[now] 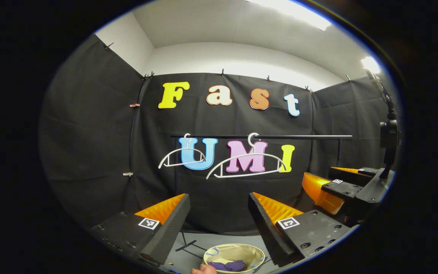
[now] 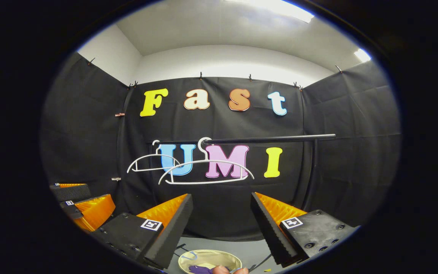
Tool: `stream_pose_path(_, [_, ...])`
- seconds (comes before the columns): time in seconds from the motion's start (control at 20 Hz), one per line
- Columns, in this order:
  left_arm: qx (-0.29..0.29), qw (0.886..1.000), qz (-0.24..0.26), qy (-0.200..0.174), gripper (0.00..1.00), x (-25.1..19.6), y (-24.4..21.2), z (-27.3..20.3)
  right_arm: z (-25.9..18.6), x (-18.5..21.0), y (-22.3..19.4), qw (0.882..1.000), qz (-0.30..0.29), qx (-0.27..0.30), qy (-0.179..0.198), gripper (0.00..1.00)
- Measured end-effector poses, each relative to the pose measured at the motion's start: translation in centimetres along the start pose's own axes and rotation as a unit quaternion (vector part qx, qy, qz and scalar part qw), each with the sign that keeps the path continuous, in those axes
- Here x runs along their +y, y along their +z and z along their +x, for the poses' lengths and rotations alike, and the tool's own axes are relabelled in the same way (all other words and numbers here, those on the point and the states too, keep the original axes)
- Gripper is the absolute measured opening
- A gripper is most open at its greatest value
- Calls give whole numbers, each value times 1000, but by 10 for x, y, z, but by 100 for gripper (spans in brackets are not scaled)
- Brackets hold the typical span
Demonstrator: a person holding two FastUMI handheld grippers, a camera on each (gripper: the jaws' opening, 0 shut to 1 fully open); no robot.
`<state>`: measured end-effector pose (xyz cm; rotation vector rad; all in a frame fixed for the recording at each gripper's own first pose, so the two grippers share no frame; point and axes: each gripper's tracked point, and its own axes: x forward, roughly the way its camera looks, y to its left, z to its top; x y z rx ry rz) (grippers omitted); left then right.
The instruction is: Grasp the clothes on the hanger with both hands and then place them into the laundry hamper below.
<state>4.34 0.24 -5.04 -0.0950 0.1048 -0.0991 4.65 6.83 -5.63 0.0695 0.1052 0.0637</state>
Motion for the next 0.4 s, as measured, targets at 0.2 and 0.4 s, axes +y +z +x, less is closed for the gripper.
stream_pose_path(0.2, [0, 1000, 0, 0, 98, 3, -1, -1, 1, 3, -2, 1000, -1, 2, 1, 98])
stream_pose_path(0.4, [0, 1000, 3, 1, 97, 5, -1, -1, 1, 5, -2, 1000, 3, 2, -1, 98])
